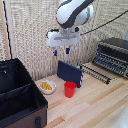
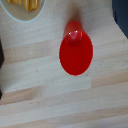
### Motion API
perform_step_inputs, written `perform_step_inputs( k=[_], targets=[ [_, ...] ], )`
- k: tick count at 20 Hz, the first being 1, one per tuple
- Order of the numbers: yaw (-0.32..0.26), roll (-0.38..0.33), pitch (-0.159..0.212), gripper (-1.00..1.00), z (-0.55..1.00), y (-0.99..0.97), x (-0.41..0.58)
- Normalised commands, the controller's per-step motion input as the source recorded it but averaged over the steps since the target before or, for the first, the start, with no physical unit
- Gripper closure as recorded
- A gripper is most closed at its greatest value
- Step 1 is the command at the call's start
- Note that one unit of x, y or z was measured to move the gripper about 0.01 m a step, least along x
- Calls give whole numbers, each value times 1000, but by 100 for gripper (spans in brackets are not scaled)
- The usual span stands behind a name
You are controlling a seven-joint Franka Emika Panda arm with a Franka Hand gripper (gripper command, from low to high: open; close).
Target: Gently stretch your hand towards the oven tray's handle, obtaining a firm grip, and draw it cautiously out of the oven. Transition your grip to the hot dog bowl, gingerly seizing the edge, and elevate it from the surface. Hover the bowl over the tray, delicately lower it, and temper your grip, establishing the bowl's equilibrium.
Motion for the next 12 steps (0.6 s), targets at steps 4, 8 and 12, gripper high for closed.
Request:
perform_step_inputs(
  k=[4,8,12],
  targets=[
    [2,-198,38,-100,41,-123,59],
    [35,-312,0,-100,157,-247,104],
    [57,-320,0,-100,91,-265,53]
  ],
)
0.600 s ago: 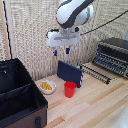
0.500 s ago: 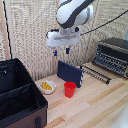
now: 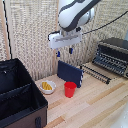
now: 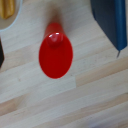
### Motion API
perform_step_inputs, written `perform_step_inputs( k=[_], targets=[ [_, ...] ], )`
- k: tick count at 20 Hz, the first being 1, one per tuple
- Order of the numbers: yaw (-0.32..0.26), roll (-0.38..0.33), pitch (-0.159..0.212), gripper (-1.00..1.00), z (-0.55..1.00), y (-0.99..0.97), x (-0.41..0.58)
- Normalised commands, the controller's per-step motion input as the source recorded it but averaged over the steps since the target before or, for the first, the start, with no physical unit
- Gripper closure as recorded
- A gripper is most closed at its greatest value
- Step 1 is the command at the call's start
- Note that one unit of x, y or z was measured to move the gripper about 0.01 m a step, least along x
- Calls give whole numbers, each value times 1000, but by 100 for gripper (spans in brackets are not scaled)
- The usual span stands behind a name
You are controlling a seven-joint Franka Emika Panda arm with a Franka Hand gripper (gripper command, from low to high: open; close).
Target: Gently stretch your hand towards the oven tray's handle, obtaining a firm grip, and draw it cautiously out of the oven. Transition your grip to the hot dog bowl, gingerly seizing the edge, and elevate it from the surface. Hover the bowl over the tray, delicately lower it, and temper your grip, establishing the bowl's equilibrium.
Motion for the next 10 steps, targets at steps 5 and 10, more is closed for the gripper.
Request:
perform_step_inputs(
  k=[5,10],
  targets=[
    [118,-300,-9,-100,63,-257,0],
    [149,-288,-15,-100,96,-183,-5]
  ],
)
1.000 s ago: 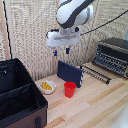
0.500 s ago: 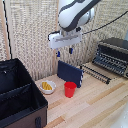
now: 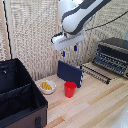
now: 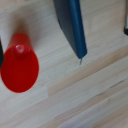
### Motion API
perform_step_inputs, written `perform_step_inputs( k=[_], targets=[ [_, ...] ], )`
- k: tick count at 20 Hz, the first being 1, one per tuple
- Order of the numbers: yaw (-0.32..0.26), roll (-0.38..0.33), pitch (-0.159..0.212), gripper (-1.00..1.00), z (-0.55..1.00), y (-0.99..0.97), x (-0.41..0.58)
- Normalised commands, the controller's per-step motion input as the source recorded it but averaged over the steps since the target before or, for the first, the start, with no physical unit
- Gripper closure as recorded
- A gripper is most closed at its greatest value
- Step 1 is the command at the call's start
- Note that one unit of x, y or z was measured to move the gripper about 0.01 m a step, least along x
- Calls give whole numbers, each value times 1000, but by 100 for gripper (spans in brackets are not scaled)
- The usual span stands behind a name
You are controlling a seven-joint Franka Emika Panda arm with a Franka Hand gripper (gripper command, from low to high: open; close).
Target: Gently stretch your hand towards the oven tray's handle, obtaining a firm grip, and draw it cautiously out of the oven. Transition your grip to the hot dog bowl, gingerly seizing the edge, and elevate it from the surface. Hover the bowl over the tray, delicately lower it, and temper your grip, establishing the bowl's equilibrium.
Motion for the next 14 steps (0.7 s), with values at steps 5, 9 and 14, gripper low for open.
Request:
perform_step_inputs(
  k=[5,9,14],
  targets=[
    [193,-285,-6,-100,130,-77,-57],
    [179,-317,-1,-100,46,-51,-8],
    [147,-358,0,-100,0,-52,0]
  ],
)
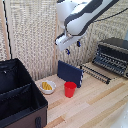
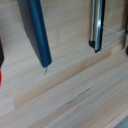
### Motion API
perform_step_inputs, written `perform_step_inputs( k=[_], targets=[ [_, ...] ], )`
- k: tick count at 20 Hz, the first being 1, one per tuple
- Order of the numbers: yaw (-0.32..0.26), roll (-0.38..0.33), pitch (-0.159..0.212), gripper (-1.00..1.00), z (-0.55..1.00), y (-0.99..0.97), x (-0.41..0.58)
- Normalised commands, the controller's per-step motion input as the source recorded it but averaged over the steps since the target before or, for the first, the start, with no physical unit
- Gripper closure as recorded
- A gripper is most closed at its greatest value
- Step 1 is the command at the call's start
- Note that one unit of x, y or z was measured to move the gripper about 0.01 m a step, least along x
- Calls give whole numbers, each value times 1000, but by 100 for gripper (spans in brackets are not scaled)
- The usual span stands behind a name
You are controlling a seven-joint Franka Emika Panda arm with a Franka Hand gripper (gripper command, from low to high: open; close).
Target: Gently stretch your hand towards the oven tray's handle, obtaining a firm grip, and draw it cautiously out of the oven. Transition your grip to the hot dog bowl, gingerly seizing the edge, and elevate it from the surface. Hover the bowl over the tray, delicately lower it, and temper your grip, establishing the bowl's equilibrium.
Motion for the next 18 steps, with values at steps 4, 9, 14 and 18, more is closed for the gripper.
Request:
perform_step_inputs(
  k=[4,9,14,18],
  targets=[
    [125,-367,0,-100,0,-72,4],
    [72,-360,0,-100,22,-168,31],
    [32,-303,0,-100,4,-383,91],
    [27,-265,0,-100,0,-506,130]
  ],
)
